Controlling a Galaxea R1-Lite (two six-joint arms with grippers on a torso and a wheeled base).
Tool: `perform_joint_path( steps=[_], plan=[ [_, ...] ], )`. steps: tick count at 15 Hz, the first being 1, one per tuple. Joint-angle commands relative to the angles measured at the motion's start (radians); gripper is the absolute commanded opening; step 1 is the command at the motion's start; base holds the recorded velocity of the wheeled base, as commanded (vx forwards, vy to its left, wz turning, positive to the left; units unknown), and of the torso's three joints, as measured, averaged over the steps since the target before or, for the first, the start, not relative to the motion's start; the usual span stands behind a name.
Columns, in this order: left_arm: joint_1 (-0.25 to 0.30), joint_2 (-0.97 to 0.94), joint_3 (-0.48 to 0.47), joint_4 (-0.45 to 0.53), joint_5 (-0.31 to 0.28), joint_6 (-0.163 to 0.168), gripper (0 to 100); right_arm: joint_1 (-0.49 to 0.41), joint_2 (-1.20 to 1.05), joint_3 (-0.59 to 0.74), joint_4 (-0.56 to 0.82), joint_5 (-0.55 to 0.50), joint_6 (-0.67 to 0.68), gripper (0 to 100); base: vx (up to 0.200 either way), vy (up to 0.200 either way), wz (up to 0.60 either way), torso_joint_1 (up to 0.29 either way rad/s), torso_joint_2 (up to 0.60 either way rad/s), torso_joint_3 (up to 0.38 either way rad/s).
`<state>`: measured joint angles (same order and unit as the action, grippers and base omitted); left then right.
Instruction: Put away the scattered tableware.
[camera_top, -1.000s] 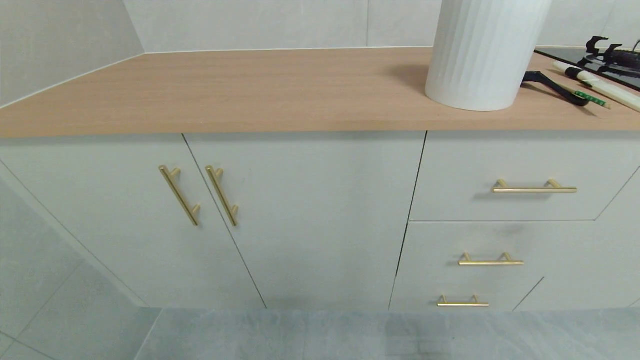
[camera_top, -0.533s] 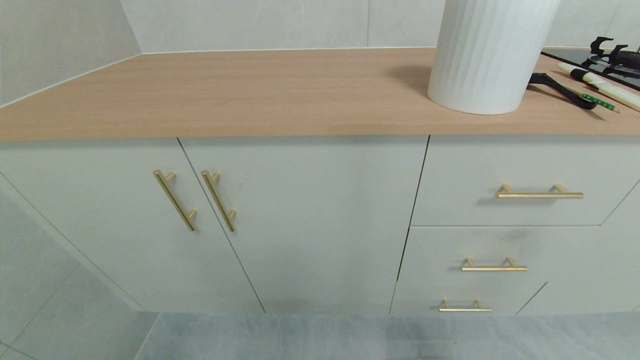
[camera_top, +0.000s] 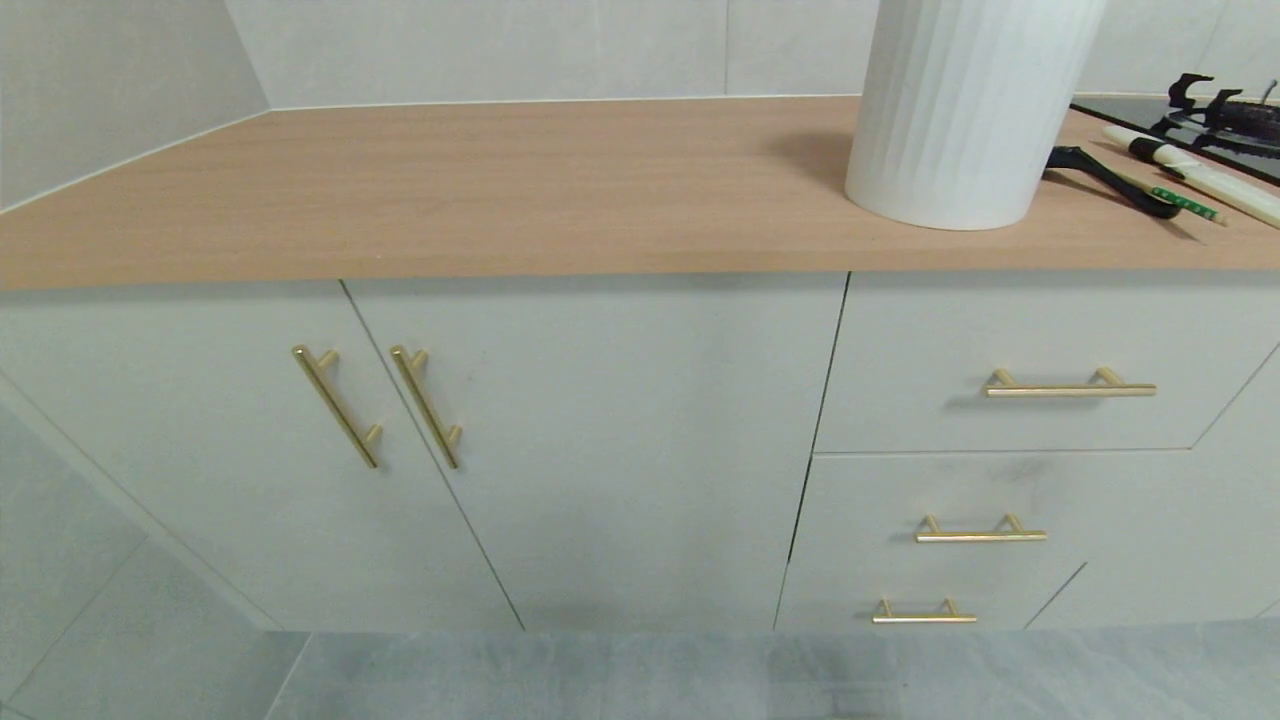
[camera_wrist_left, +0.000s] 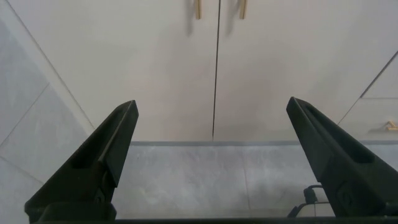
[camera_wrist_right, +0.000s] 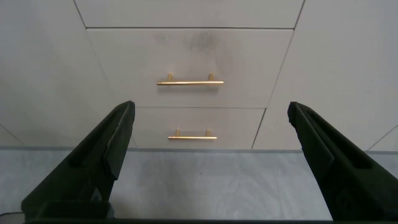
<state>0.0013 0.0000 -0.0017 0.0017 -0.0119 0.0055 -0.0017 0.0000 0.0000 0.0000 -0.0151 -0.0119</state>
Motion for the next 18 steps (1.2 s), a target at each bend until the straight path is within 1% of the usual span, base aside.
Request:
perform_joint_path(
  steps=[1, 5, 11, 14, 18],
  plan=[
    [0.0, 0.002, 0.0, 0.0, 0.0, 0.001, 100, 0.0, 0.002, 0.0, 0.0, 0.0, 0.0, 100, 0.0, 0.0, 0.0, 0.0, 0.0, 0.0],
    [0.0, 0.002, 0.0, 0.0, 0.0, -0.001, 100, 0.0, 0.002, 0.0, 0.0, 0.0, 0.0, 100, 0.0, 0.0, 0.0, 0.0, 0.0, 0.0],
    [0.0, 0.002, 0.0, 0.0, 0.0, 0.005, 100, 0.0, 0.002, 0.0, 0.0, 0.0, 0.0, 100, 0.0, 0.0, 0.0, 0.0, 0.0, 0.0],
    [0.0, 0.002, 0.0, 0.0, 0.0, 0.001, 100, 0.0, 0.002, 0.0, 0.0, 0.0, 0.0, 100, 0.0, -0.2, 0.0, 0.002, 0.01, -0.001],
    [0.0, 0.002, 0.0, 0.0, 0.0, 0.001, 100, 0.0, 0.002, 0.0, 0.0, 0.0, 0.0, 100, 0.0, 0.0, 0.0, 0.0, 0.0, 0.0]
  ],
)
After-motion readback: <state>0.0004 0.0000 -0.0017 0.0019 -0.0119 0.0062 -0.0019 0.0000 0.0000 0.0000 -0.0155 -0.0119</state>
